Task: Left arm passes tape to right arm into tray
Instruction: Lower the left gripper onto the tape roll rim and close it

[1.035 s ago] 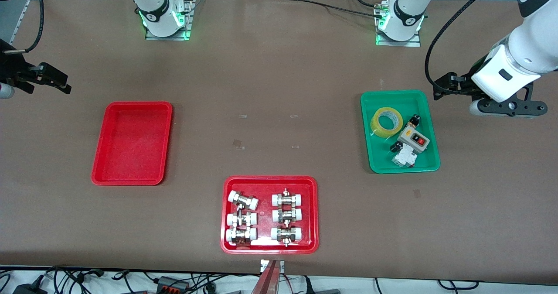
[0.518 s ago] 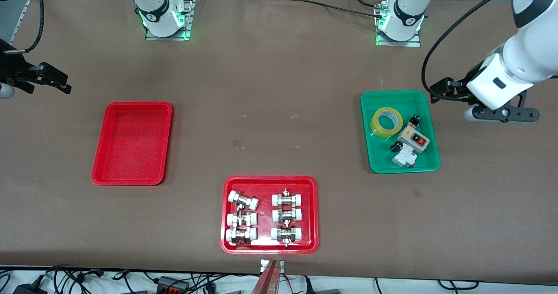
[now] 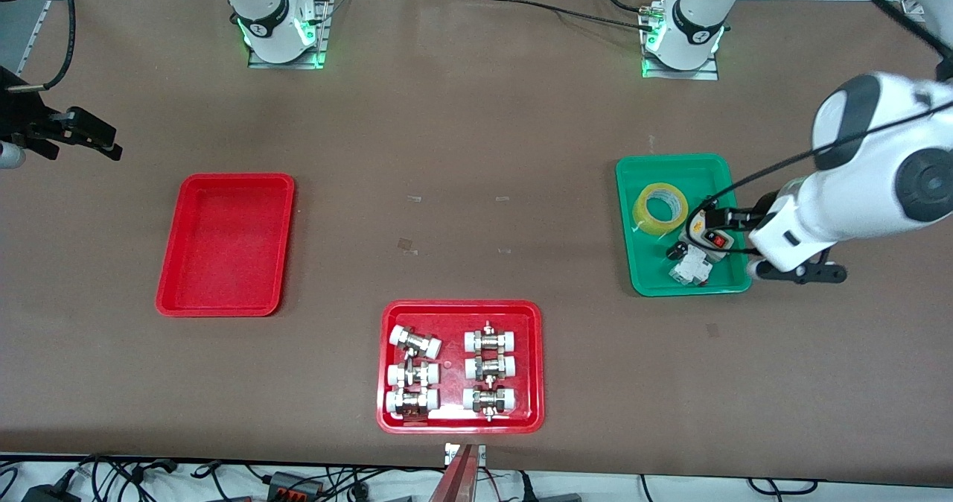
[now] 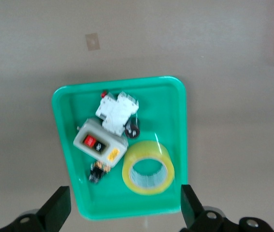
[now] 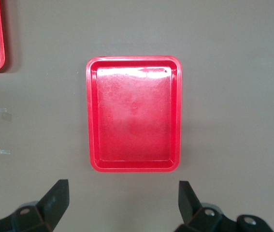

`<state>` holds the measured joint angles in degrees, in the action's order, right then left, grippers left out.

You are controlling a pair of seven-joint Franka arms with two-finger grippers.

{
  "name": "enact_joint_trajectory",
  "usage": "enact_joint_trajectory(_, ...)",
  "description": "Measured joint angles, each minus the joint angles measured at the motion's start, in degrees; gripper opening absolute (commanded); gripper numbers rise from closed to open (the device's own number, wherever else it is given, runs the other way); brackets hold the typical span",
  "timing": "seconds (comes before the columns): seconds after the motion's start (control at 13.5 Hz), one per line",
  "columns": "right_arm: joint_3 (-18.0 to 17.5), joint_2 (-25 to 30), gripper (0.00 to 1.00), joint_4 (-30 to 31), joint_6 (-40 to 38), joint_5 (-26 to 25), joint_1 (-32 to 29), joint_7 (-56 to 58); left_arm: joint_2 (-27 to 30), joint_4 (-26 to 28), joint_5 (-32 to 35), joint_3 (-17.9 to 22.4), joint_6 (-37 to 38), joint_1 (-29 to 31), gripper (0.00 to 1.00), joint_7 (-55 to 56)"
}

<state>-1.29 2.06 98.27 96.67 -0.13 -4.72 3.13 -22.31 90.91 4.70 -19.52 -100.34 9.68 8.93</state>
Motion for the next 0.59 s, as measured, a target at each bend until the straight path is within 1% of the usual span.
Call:
enact_joint_trajectory(0.07,0.0,0.0,1.00,0.0,0.0,0.0,0.0,0.0,-0.1,3.9,0.1,0.0,-4.3,0.1,1.00,0.0)
enact_joint_trajectory(0.22,0.0,0.0,1.00,0.0,0.0,0.0,0.0,0.0,0.1,11.1,0.2,0.0,-10.3,0.4,1.00,0.1)
enact_joint_trajectory(0.59,0.0,0.0,1.00,0.0,0.0,0.0,0.0,0.0,1.2,26.6,0.3,0.1,-24.8,3.8,1.00,0.4)
